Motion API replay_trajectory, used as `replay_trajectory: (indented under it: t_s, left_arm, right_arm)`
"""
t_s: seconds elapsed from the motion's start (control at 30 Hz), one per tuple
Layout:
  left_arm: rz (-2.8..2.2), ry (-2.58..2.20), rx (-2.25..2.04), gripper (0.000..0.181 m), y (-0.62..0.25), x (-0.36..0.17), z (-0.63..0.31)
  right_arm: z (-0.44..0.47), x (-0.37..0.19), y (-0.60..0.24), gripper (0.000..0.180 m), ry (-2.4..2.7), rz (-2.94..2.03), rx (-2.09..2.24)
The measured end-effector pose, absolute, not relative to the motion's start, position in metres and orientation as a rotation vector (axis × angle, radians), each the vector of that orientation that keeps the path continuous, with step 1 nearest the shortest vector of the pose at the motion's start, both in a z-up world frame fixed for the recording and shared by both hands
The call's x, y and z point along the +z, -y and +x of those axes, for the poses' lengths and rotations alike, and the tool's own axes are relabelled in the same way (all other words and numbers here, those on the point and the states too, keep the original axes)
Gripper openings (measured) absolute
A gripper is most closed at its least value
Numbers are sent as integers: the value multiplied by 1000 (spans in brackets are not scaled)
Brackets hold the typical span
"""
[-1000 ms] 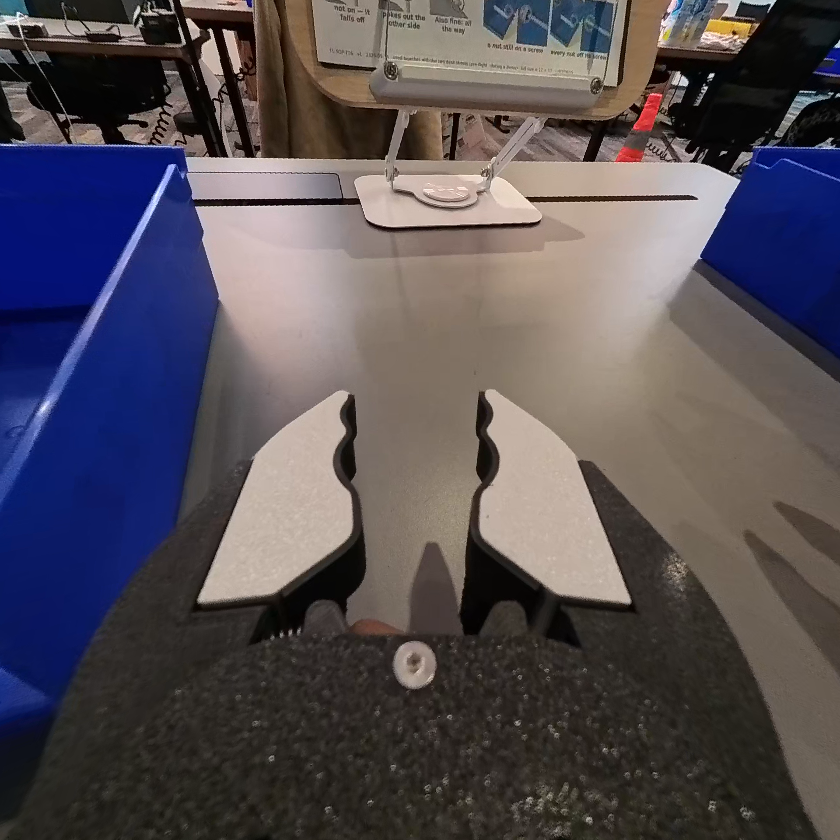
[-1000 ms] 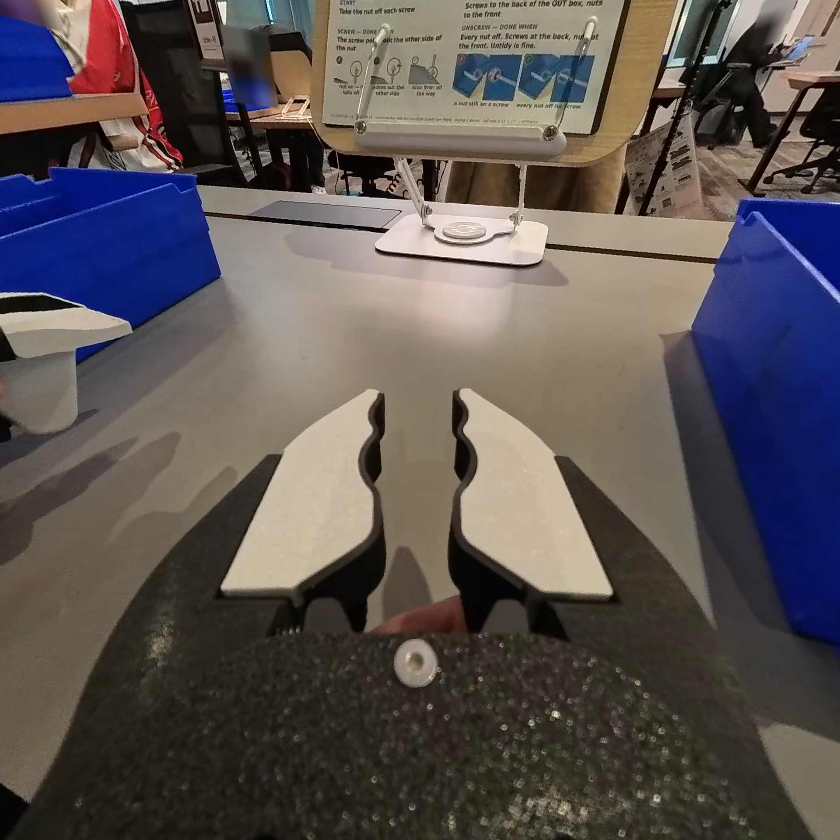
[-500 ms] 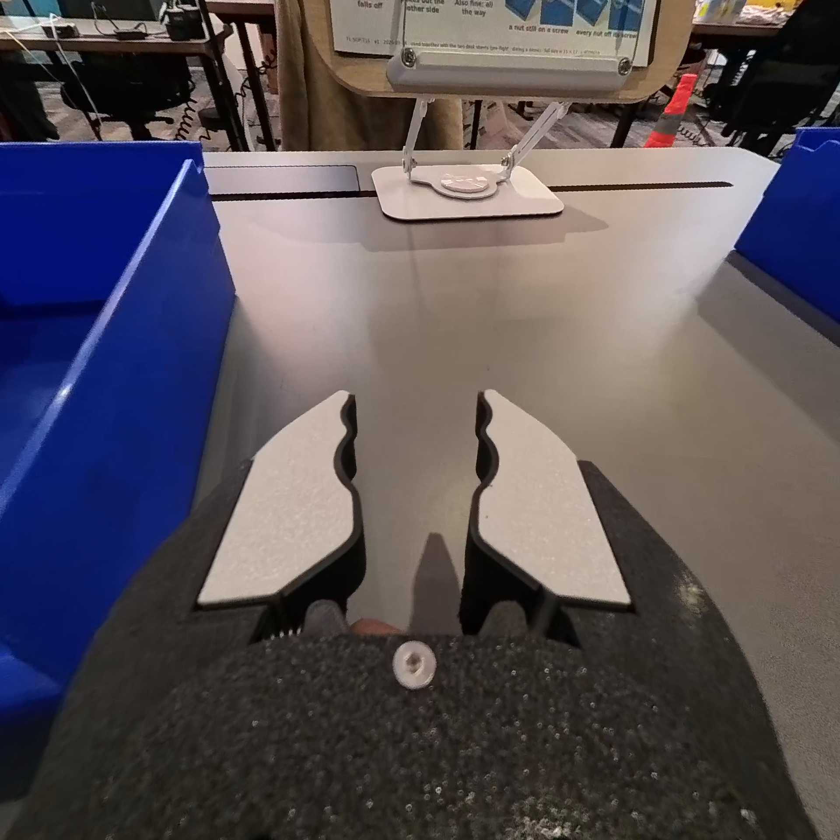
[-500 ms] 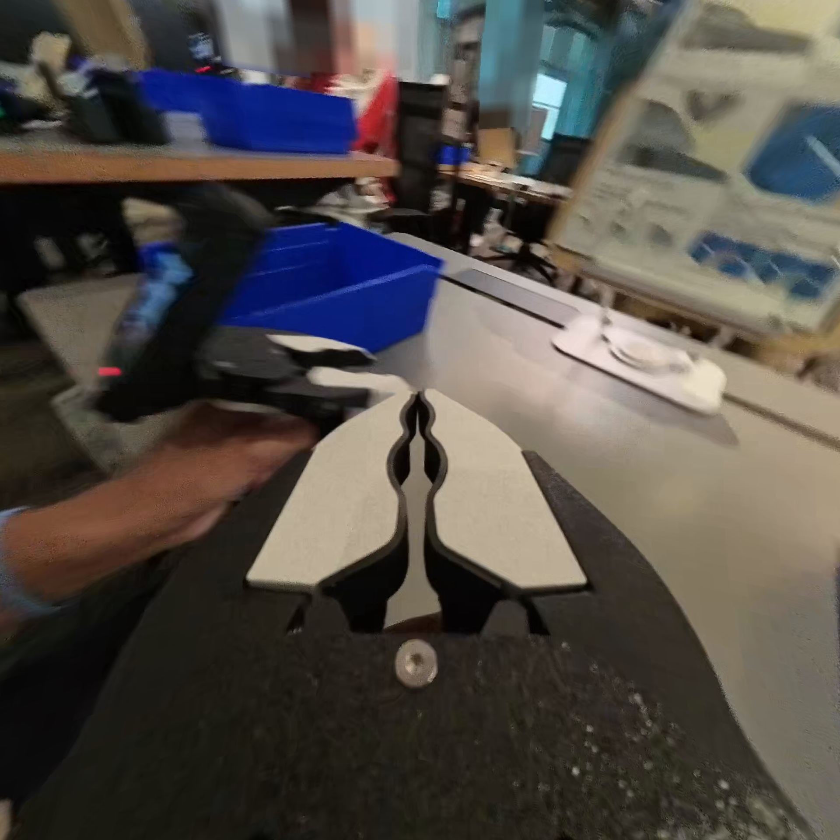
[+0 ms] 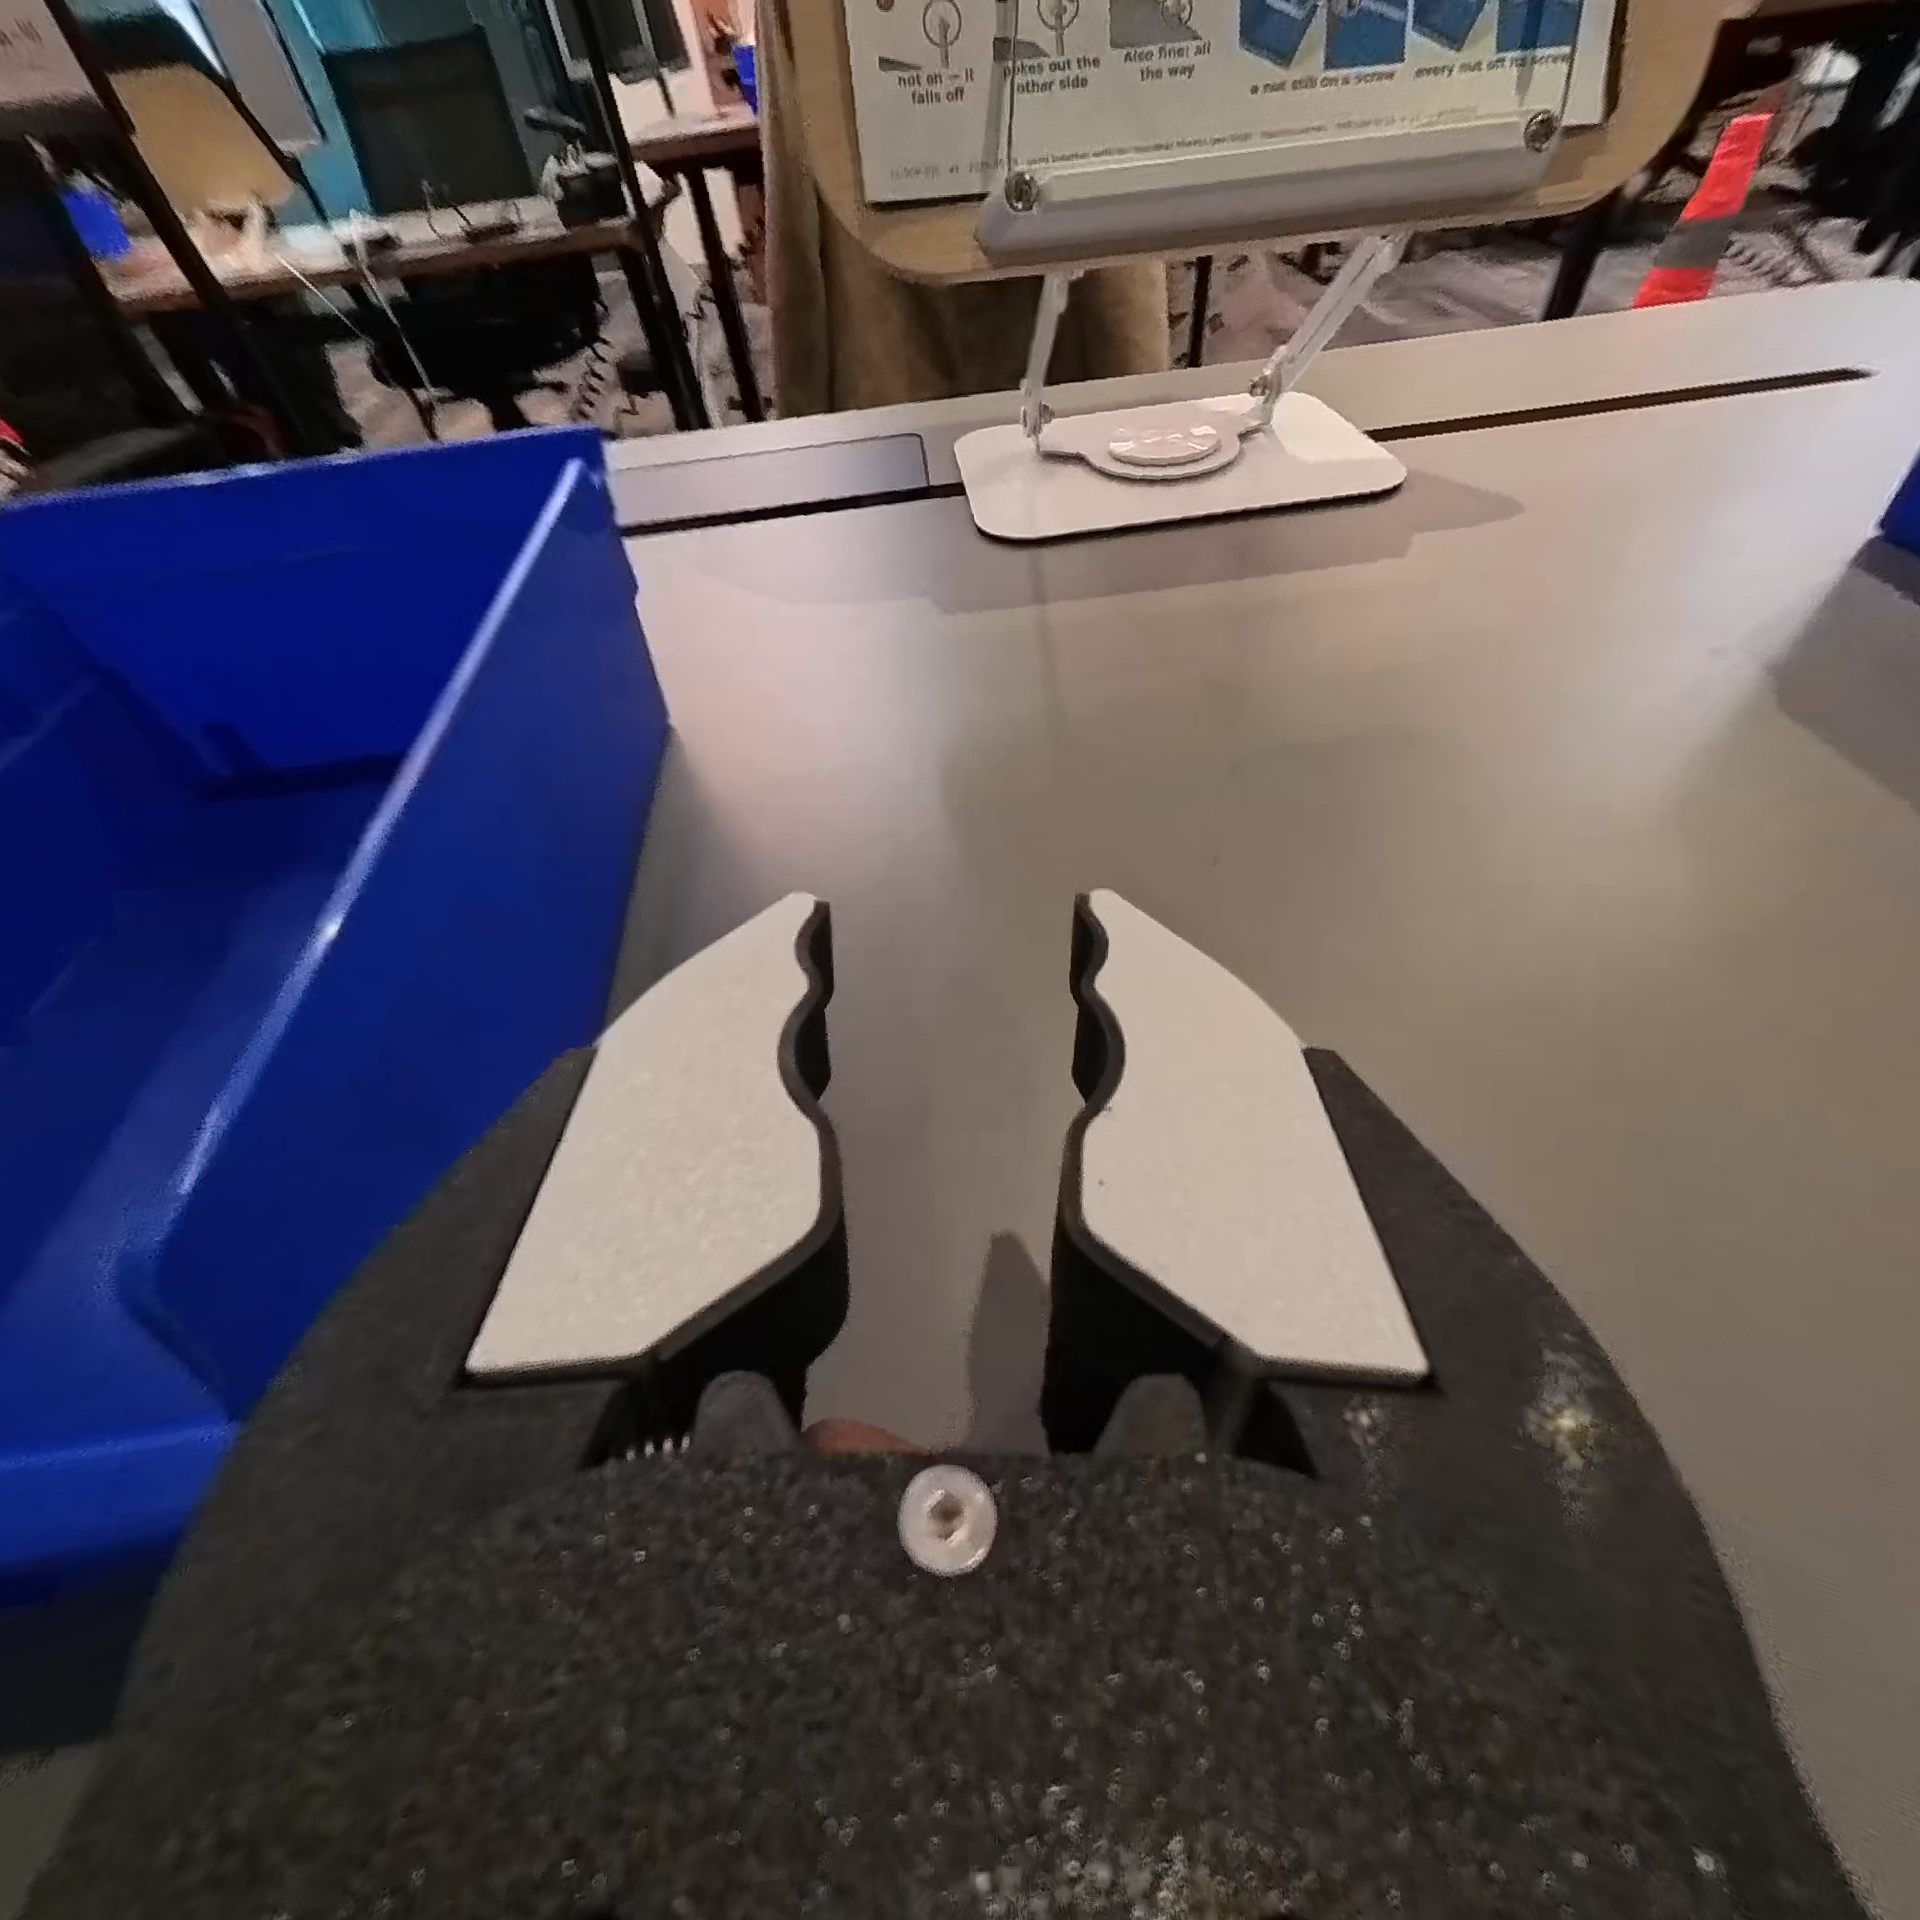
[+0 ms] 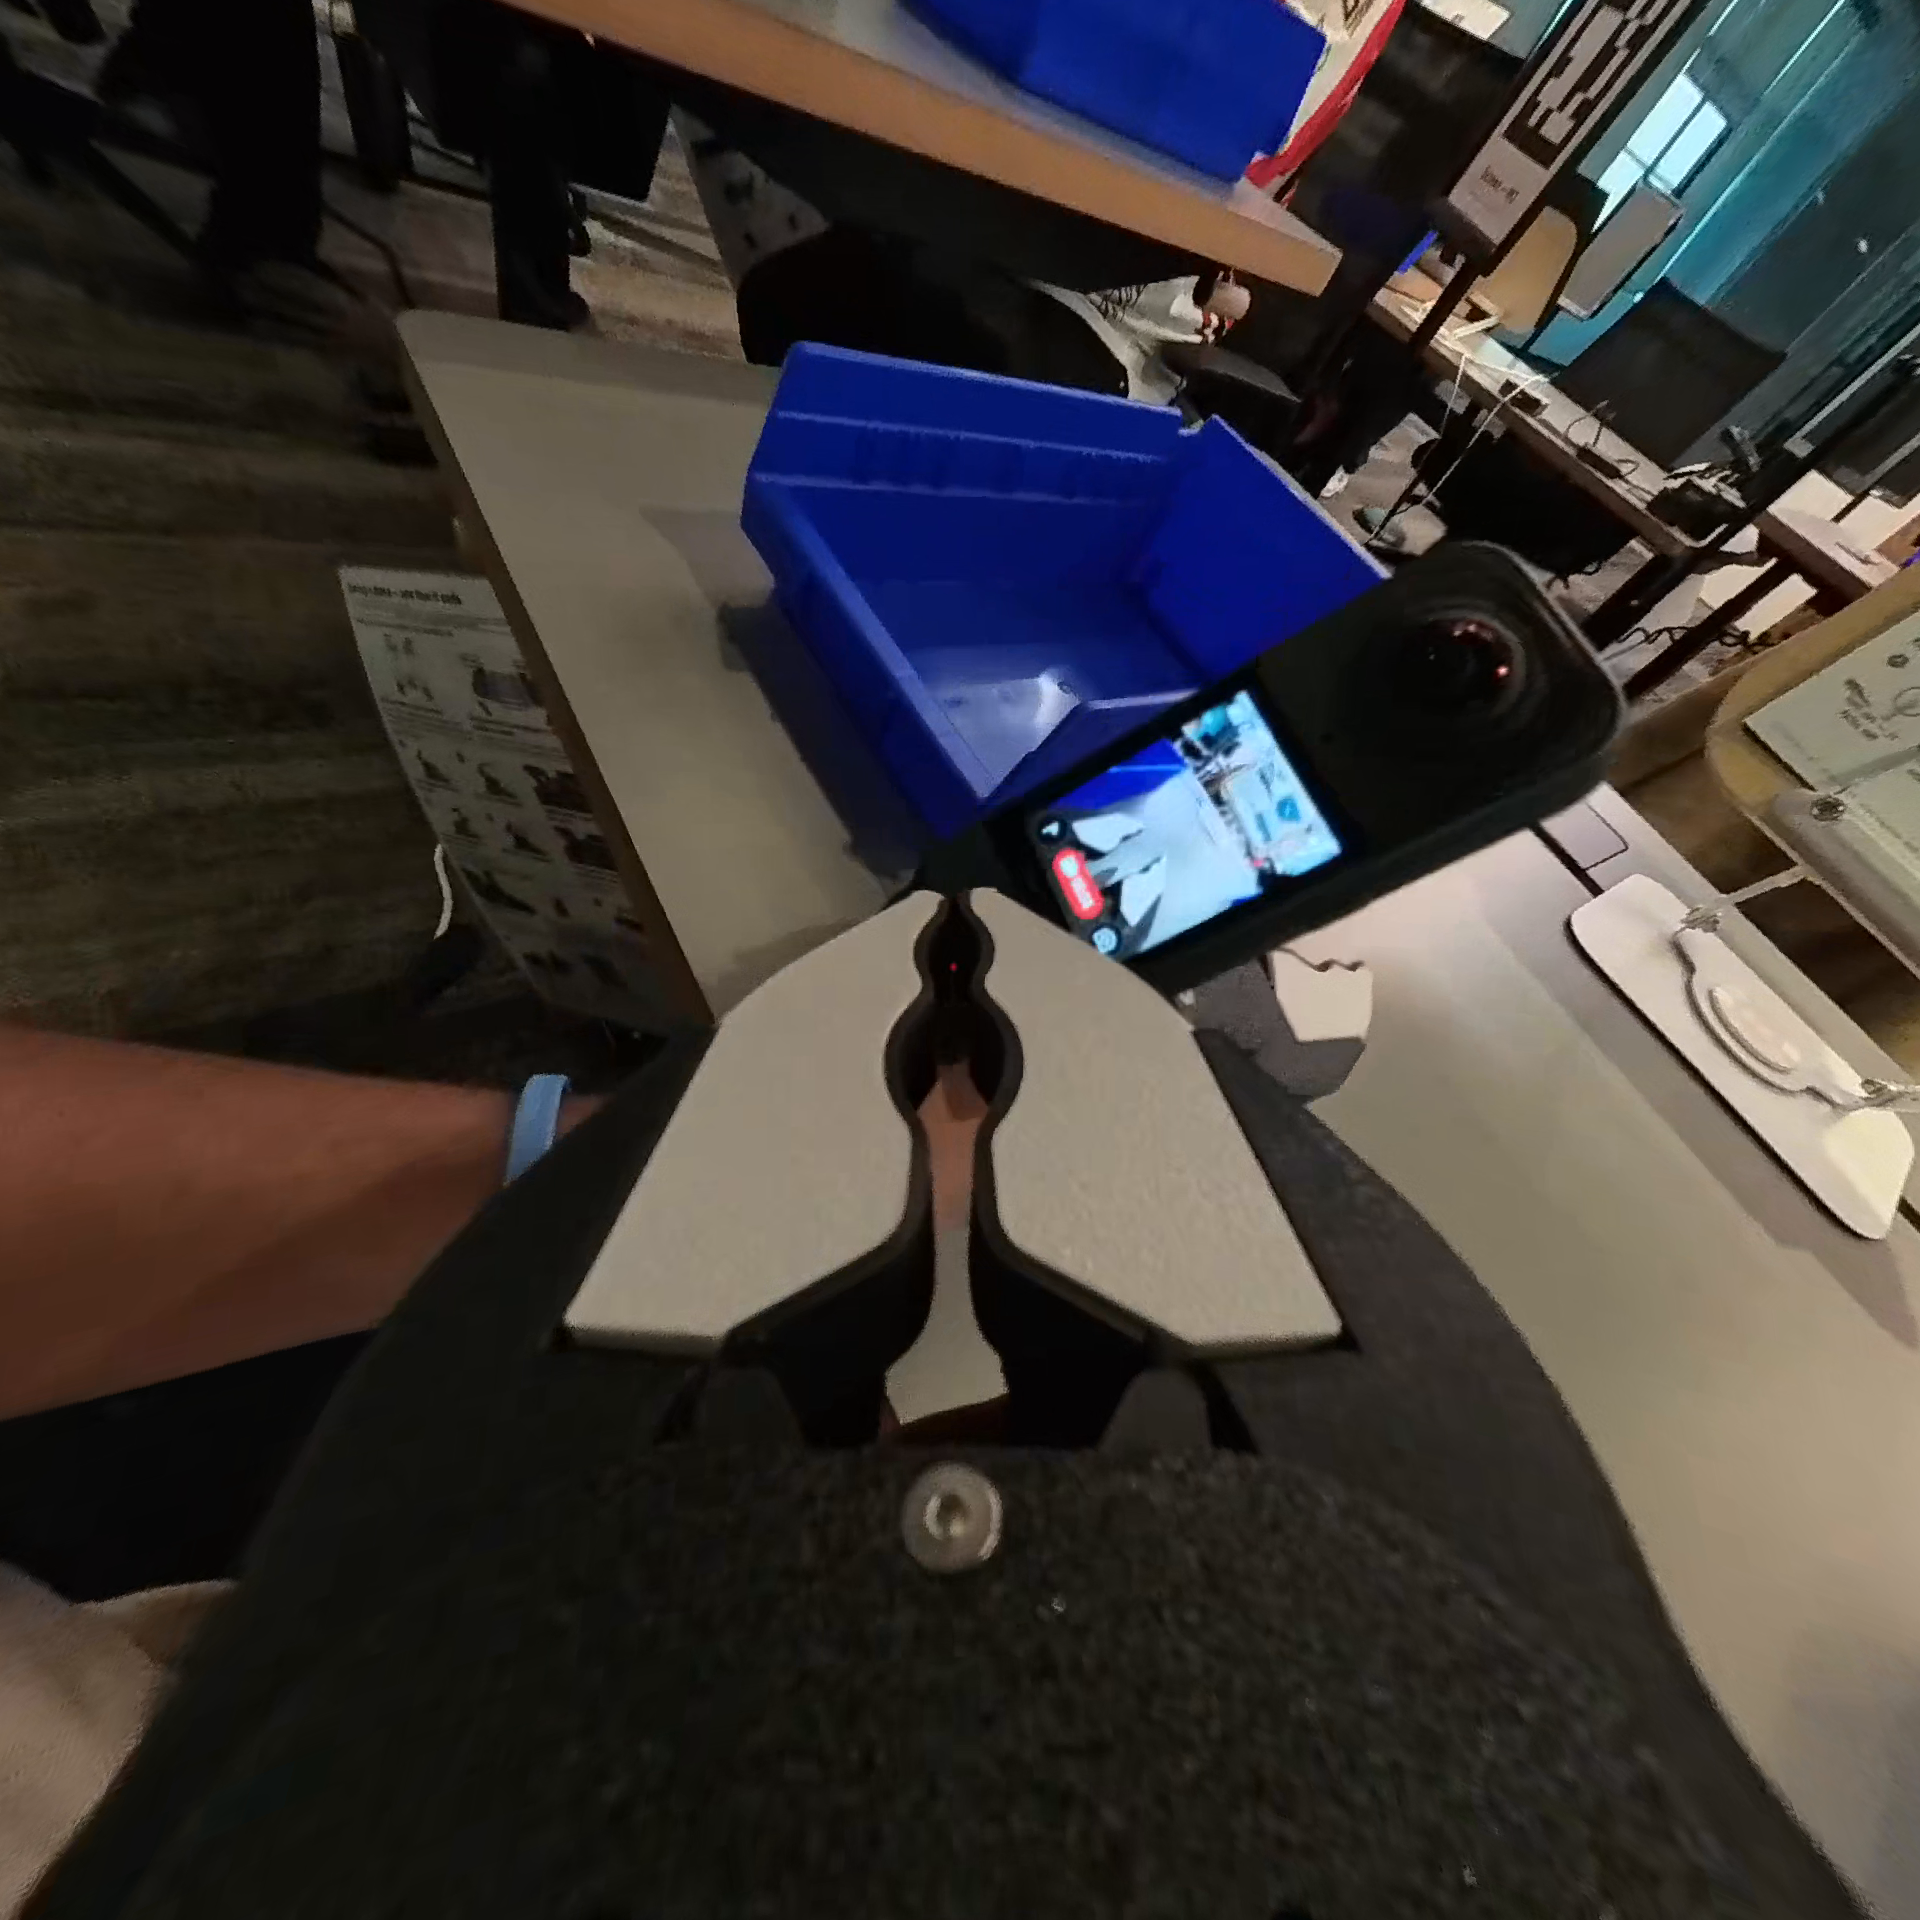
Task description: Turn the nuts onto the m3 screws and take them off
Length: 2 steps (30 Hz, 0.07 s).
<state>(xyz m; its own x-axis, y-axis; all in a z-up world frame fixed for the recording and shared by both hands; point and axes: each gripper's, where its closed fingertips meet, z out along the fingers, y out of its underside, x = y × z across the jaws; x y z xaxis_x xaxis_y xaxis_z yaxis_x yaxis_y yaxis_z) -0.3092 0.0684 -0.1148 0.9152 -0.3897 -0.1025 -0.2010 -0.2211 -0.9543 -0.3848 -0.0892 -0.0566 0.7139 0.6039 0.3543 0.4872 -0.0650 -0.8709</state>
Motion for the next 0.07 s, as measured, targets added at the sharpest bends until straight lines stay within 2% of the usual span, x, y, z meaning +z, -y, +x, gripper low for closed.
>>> replay_trajectory:
  t_s: [0.07]
  left_arm:
    - [-1793,-439,-167,43,-70,-114,-310]
  right_arm:
    - [-384,-57,90,0,879,-1716,117]
